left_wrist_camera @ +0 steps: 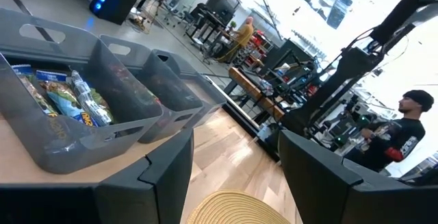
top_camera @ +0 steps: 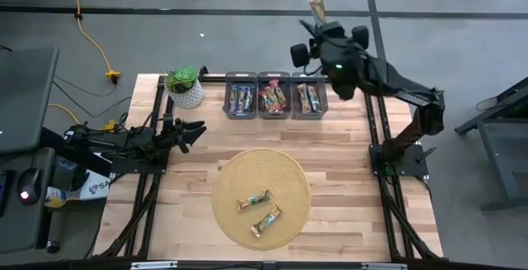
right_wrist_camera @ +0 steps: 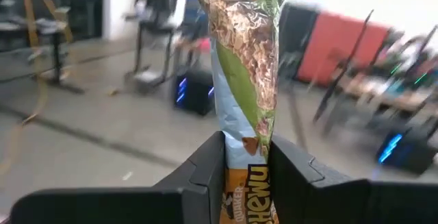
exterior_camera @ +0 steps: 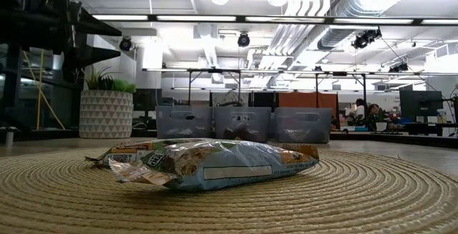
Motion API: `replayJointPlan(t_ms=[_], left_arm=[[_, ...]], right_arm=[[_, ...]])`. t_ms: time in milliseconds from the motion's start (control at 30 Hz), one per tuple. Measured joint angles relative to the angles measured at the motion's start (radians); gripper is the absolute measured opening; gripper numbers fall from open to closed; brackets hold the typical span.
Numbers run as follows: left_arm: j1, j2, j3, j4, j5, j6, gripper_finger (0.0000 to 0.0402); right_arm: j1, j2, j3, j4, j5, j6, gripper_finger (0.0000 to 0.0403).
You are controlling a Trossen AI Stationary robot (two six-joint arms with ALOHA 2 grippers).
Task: Pick and place Granola Bars by type
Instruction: Put the yellow granola bar into the right black bin
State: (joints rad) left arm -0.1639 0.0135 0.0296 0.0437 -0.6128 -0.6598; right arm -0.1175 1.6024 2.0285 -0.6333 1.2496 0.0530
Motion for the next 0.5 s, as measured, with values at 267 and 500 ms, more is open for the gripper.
replayJointPlan(t_ms=[267,500], left_arm=[[0.000,0.000,0.000,0.000,0.000,0.000,0.0211],[0.000,0.000,0.000,0.000,0.000,0.000,0.0211]], right_arm=[[-0.178,0.005,-0.142,-0.517,-0.365,0.600,0.0082],[-0.270,0.005,-0.433,-0.445,-0.663,0.685,0.0082]])
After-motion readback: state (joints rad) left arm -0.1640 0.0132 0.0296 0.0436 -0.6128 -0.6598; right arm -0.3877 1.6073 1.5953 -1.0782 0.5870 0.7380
